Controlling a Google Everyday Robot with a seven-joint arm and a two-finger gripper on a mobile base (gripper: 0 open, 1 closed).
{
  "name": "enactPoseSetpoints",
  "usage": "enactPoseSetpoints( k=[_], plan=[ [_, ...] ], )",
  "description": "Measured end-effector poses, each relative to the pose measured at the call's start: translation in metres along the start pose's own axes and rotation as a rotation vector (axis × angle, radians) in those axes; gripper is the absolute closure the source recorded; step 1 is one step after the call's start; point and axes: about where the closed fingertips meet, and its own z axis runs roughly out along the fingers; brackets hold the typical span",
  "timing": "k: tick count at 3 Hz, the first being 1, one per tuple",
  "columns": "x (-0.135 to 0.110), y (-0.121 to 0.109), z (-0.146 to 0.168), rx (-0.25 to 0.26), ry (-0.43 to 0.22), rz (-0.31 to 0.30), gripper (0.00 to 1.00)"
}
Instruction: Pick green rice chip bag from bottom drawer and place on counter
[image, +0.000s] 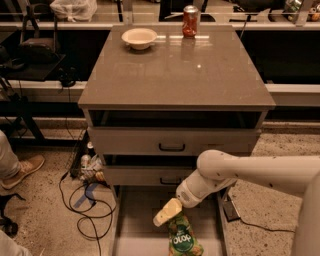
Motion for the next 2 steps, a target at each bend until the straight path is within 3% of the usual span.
enactPoseSetpoints(
  k=[1,2],
  plan=[
    [0.011,-0.056,0.039,0.07,0.001,0.121,0.0],
    [0.04,-0.118,0.085,0.099,-0.026,0.256,0.0]
  ],
)
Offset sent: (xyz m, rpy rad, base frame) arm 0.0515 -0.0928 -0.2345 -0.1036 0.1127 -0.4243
